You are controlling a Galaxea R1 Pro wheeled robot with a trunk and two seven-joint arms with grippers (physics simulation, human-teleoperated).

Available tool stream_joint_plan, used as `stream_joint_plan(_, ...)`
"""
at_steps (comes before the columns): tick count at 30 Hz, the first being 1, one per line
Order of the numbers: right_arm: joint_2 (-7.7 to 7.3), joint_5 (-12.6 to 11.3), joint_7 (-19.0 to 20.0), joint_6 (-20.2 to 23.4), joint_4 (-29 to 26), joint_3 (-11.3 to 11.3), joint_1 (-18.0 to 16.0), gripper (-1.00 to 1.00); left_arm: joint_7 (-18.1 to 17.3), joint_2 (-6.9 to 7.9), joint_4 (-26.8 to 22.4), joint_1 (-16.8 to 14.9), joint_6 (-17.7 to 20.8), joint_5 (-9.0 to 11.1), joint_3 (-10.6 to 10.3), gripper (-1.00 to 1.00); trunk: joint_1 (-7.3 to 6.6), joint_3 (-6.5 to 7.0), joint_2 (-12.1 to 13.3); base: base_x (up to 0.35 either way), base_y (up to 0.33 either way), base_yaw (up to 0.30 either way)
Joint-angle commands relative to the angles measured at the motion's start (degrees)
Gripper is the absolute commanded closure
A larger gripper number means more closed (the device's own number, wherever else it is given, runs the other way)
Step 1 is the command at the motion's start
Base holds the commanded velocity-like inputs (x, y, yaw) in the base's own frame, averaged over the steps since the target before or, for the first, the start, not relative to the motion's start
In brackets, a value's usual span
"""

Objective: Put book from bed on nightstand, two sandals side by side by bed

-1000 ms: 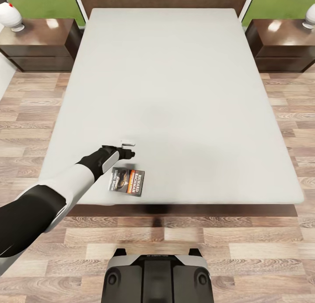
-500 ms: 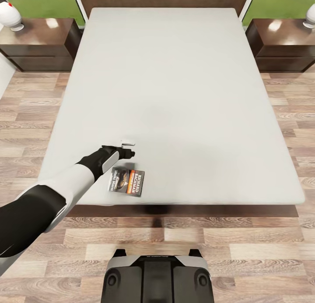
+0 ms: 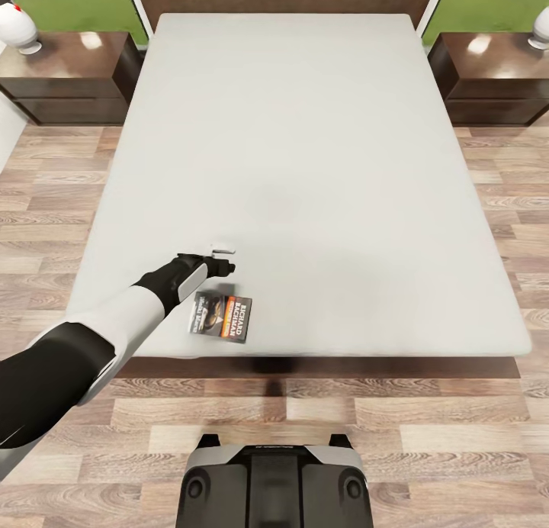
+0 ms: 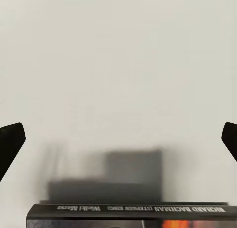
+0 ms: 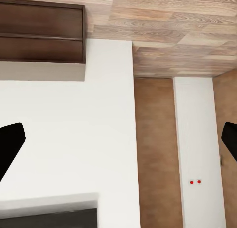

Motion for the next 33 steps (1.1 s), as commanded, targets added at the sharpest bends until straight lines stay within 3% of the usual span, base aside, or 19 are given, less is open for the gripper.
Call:
stream_joint_plan(1, -0.03, 0.55, -0.21, 0.09, 0.13, -0.48, -0.05, -1.0, 0.43, 0.03, -0.11, -0.01, 0.21, 0.61, -0.42, -1.0, 0.01, -0.03, -0.05, 0.0, 0.0, 0.0)
stream_joint_plan(33, -0.05, 0.64, -0.21, 0.09, 0.13, -0.48, -0.05, -1.0, 0.71, 0.02, -0.14, -0.01, -1.09, 0.61, -0.42, -1.0, 0.01, -0.03, -0.05, -0.027, 0.0, 0.0)
